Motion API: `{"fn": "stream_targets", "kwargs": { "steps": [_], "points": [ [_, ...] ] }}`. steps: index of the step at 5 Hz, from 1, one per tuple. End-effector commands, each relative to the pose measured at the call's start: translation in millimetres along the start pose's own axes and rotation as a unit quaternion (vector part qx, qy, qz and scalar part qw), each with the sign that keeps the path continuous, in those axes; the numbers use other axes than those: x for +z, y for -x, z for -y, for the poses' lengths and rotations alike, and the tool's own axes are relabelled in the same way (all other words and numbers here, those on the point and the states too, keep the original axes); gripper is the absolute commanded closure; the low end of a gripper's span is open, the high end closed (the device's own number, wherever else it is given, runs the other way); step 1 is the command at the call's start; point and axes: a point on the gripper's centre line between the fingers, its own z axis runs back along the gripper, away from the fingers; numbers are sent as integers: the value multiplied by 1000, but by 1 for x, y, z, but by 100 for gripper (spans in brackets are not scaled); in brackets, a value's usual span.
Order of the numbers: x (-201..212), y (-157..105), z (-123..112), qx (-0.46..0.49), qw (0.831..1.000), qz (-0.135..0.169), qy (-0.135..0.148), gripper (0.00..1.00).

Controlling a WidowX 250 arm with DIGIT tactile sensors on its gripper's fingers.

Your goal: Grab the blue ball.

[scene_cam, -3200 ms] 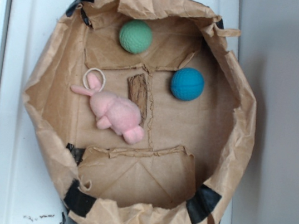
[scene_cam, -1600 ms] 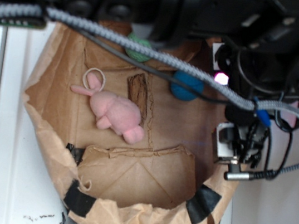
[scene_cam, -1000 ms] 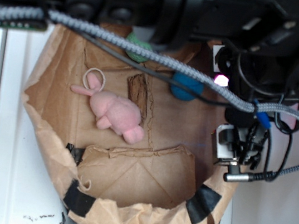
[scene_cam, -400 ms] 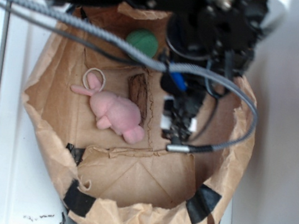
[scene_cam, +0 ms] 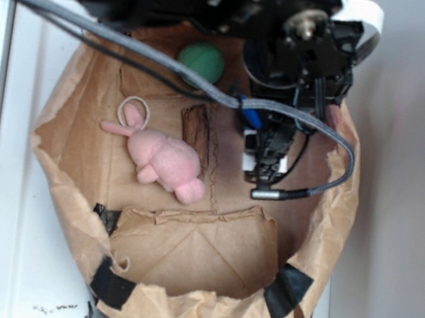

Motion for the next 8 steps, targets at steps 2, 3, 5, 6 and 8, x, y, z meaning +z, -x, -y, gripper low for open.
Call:
{"fn": "stream_targets", "kwargs": {
  "steps": [2,3,5,6,8],
  "points": [
    [-22,-10,32,10,999,47,-10,0],
    [-48,-13,44,9,997,67,-36,0],
    [-34,-23,49,26,999,42,-20,100],
    [-13,-22,48,27,999,33,-8,100],
    [35,-15,40,-3,999,23,36,100]
  ]
}}
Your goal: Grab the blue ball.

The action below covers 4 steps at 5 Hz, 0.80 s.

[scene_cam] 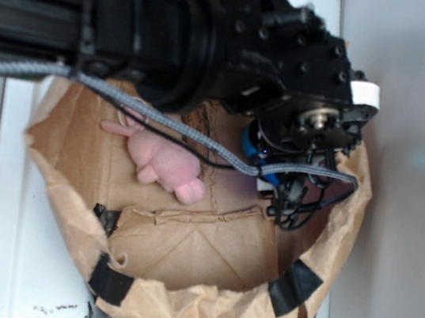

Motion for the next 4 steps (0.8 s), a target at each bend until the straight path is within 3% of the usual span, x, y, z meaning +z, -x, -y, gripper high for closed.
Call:
{"fn": "stream_targets", "kwargs": {
  "steps": [1,2,3,4],
  "points": [
    [66,-3,-15,-29,998,50,39,100],
    [65,-2,-24,-32,998,43,31,32],
    [43,-9,-31,-21,999,44,13,0],
    [26,-14,-29,-20,998,51,8,0]
  ]
}}
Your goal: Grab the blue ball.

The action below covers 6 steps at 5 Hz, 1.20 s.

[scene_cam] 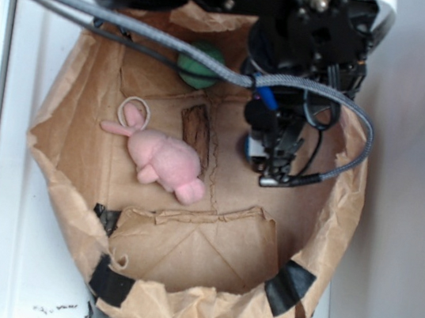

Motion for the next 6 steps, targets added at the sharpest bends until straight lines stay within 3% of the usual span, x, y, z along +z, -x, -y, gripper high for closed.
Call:
{"fn": "stream_targets", "kwargs": {
  "steps": [1,2,3,4,5,6],
  "points": [
    [-19,-12,-1,-1,999,40,-15,0],
    [-39,-10,2,-10,998,62,-25,0],
    [-56,-11,4,-20,997,62,-36,0],
    [-63,-10,7,-14,997,63,-41,8],
    [-76,-12,8,-3,996,73,-53,100],
    [-86,-17,14,7,995,76,-67,100]
  ]
}}
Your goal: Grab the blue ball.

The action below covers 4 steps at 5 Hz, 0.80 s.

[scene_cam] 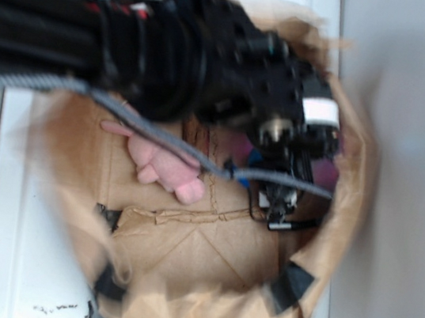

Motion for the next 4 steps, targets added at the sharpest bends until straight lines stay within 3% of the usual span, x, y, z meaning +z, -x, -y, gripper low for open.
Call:
{"fn": "stream_targets", "kwargs": {
  "steps": [1,2,4],
  "points": [
    [-9,-14,7,14,1000,3,-22,100],
    [18,-18,10,21,1000,-12,-2,100],
    [95,-10,-7,13,998,-41,55,100]
  ]
}}
